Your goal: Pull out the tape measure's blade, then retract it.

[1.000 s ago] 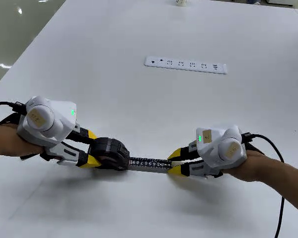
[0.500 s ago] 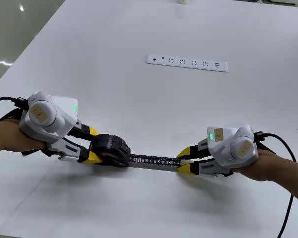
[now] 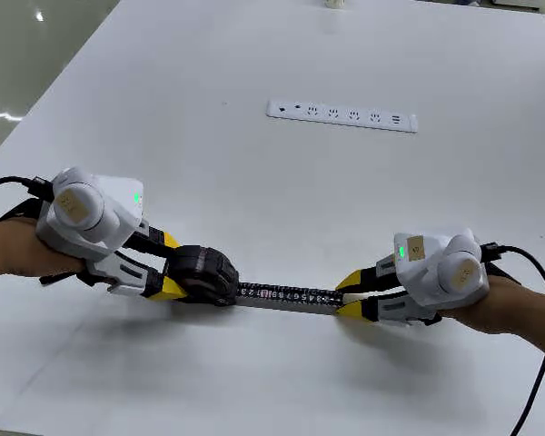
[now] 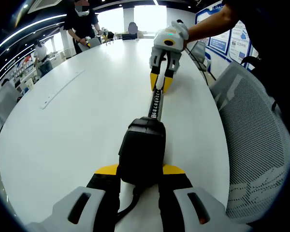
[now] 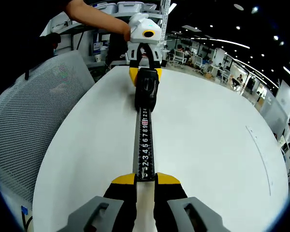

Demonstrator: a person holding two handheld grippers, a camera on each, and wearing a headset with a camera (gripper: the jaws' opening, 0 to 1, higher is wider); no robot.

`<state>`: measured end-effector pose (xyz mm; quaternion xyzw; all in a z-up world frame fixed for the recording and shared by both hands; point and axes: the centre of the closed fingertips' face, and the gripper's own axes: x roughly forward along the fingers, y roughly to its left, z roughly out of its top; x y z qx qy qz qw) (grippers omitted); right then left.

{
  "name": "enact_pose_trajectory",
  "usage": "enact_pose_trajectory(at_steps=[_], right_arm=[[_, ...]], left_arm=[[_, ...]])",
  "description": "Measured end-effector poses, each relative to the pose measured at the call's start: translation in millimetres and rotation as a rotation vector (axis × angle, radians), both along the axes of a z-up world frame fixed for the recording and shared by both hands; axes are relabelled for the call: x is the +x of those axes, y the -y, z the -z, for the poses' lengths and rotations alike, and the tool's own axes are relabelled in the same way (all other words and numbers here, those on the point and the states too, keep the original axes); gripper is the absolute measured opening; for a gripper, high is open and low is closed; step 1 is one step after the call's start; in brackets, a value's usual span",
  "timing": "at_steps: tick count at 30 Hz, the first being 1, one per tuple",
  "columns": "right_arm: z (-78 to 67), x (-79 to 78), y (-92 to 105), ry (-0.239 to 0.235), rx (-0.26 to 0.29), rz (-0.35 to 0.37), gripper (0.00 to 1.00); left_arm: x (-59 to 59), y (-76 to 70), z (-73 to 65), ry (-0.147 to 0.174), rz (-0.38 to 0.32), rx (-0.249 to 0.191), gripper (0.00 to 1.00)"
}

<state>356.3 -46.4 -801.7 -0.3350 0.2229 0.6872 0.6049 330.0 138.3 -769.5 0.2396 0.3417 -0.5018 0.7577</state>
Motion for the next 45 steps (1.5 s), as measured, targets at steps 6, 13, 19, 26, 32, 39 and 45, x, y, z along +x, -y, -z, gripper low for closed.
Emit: enact_pose_trajectory(at_steps=[6, 13, 19, 26, 32, 39, 45], right_arm=[[0.0, 1.5, 8.7, -0.001, -0.008, 0.006, 0.09], [-0.8, 3.8, 21.1, -0.001, -0.019, 0.018, 0.09], [-0.6, 5.2, 30.7, -0.002, -0.025, 0.029, 0.09], [-0.7, 6.6, 39.8, -0.003, -0.034, 0.036, 0.09], [0.3, 7.8, 49.5, -0.006, -0.047, 0.044, 0.09], [-0.3, 8.0, 57.5, -0.007, -0.056, 0.053, 0.09], [-0.1, 9.4, 66.0, -0.010, -0.063, 0.062, 0.09]], left_arm=[[-0.2, 0.4, 0.2, -0.002, 0.000, 0.000, 0.25], [-0.1, 0.3, 0.4, -0.004, 0.000, 0.000, 0.25], [0.4, 0.4, 0.4, -0.006, 0.000, -0.001, 0.25], [0.6, 0.5, 0.5, -0.008, 0.000, -0.001, 0.25], [0.8, 0.2, 0.6, -0.009, 0.001, -0.002, 0.25], [0.4, 0.3, 0.4, -0.011, 0.001, -0.001, 0.25], [0.3, 0.5, -0.1, -0.013, 0.001, -0.001, 0.25]])
